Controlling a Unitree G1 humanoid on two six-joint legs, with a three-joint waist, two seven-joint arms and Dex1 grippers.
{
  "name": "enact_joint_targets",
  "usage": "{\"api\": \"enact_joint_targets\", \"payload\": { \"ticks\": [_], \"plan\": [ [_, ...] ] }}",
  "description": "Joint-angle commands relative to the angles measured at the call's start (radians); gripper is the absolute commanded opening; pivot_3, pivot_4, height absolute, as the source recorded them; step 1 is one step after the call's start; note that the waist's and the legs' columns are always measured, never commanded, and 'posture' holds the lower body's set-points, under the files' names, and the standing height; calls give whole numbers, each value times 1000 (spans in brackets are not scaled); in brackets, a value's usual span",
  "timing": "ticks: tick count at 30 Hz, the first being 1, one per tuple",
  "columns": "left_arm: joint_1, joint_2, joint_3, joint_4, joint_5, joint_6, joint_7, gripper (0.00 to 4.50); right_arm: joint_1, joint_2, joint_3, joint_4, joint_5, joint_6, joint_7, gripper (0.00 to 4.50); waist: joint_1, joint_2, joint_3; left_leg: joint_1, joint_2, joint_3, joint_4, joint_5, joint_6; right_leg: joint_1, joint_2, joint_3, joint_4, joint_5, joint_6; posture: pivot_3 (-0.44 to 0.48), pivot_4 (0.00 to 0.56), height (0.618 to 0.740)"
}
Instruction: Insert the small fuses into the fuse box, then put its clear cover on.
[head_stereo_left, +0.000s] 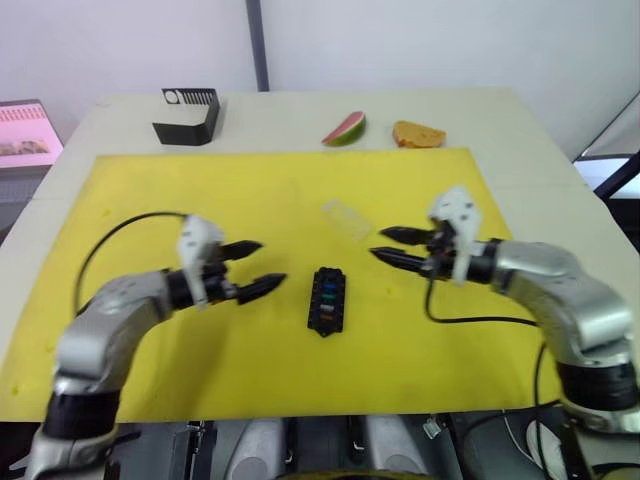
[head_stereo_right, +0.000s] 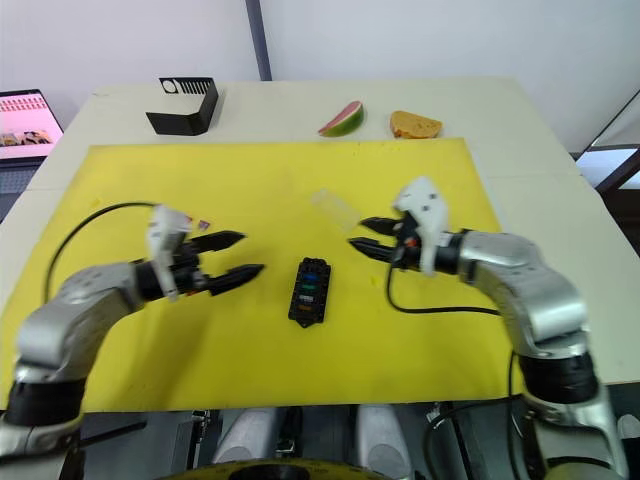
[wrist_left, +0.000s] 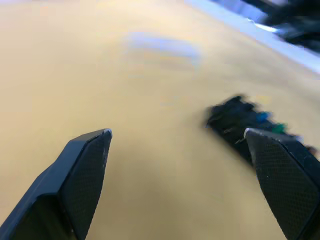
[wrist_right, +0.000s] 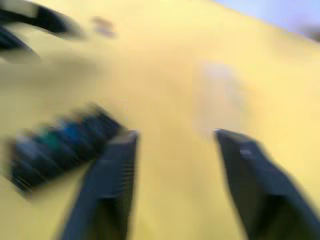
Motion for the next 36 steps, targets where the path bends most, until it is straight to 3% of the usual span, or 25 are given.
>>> {"api": "enact_joint_targets", "payload": {
  "ticks": [1, 4, 8, 11, 20, 27, 36],
  "plan": [
    [94, 42, 245, 13, -140, 108, 48, 4500, 44, -64, -111, 20, 4, -29, 18, 4450, 2, 0, 0, 0, 0, 0, 0, 0, 0, 0, 0, 0, 0, 0, 0, 0, 150, 740],
    [165, 81, 367, 69, -186, 147, 51, 4500, 83, -103, -140, 45, -10, -59, 26, 4450, 10, 0, 0, 4, 0, 0, 0, 0, 0, 4, 0, 0, 0, 0, 0, 0, 150, 740],
    [181, 109, 425, 96, -296, 224, 59, 4500, 73, -103, -138, 50, 17, -61, 22, 4450, 24, 0, 0, 14, 0, 0, -1, -1, 1, 15, -1, 0, -2, -2, -4, 0, 150, 740],
    [66, 119, 421, 176, -414, 349, 168, 4500, 25, -82, -75, 9, 59, -45, 36, 4450, 28, 0, 0, 15, 0, 0, -1, -1, 2, 16, -2, 0, -2, -2, -4, 0, 150, 740],
    [-305, 123, 313, 539, -529, 634, 338, 4500, -221, 76, 176, -30, 110, -52, 45, 4450, 15, 0, 0, 14, 0, 0, -1, -1, 1, 13, 0, 0, -1, 0, 0, 0, 150, 740],
    [-494, 79, 278, 752, -470, 656, 412, 4500, -339, 226, 344, 45, 9, -130, 13, 4450, 22, -1, 0, 12, -1, 0, -1, 3, -6, 12, 0, 0, -1, 0, 0, 0, 150, 740],
    [-584, 63, 300, 931, -421, 591, 441, 4500, -349, 261, 365, 82, -46, -181, -5, 4450, 18, -2, 0, 8, -1, 0, -1, 4, -9, 6, -1, 0, 1, 0, 0, 0, 150, 740]
  ]
}}
